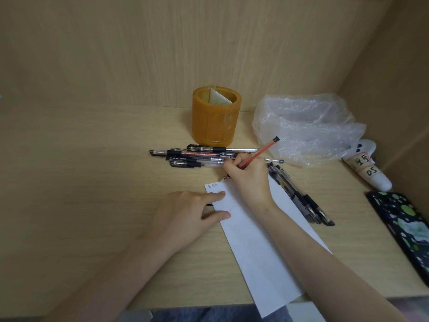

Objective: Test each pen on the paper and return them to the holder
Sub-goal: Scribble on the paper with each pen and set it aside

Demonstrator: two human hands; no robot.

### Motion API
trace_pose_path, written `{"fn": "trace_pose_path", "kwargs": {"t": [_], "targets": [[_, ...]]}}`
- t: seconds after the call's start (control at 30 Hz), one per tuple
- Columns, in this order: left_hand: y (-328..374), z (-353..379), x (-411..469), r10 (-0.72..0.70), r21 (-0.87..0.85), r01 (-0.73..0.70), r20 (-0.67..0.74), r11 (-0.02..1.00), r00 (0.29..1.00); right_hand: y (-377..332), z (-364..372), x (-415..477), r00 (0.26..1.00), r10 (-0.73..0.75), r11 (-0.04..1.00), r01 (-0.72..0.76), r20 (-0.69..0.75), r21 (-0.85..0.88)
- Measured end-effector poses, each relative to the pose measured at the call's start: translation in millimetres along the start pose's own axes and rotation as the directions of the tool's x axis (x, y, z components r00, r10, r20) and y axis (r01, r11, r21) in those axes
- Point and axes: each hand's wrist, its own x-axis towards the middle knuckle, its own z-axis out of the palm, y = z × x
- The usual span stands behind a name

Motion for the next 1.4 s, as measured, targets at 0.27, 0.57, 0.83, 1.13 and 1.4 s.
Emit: {"fn": "trace_pose_path", "kwargs": {"t": [0.27,0.57,0.83,1.13,1.4], "targets": [[-2.4,2.1,0.0,-0.011,0.013,0.011,-0.01,1.0,1.0,1.8,1.8,0.8,1.0,-0.014,1.0,0.015,0.014,-0.011],[-0.6,0.3,-0.3,-0.02,0.005,0.02,0.004,1.0,1.0,0.2,3.5,-0.4,1.0,-0.012,0.999,0.013,0.023,-0.051],[-1.4,1.3,-1.0,-0.024,0.016,0.024,0.003,1.0,1.0,0.3,3.8,-1.1,1.0,-0.003,0.997,0.004,0.003,-0.075],[-1.0,0.4,-0.2,-0.014,0.019,0.013,0.011,1.0,1.0,-2.0,3.7,-1.7,1.0,0.012,0.998,-0.011,0.019,-0.066],[-1.1,0.4,-1.3,-0.023,-0.019,0.023,0.005,1.0,1.0,-2.7,3.0,-2.0,1.0,0.023,0.997,-0.022,0.016,-0.077]]}}
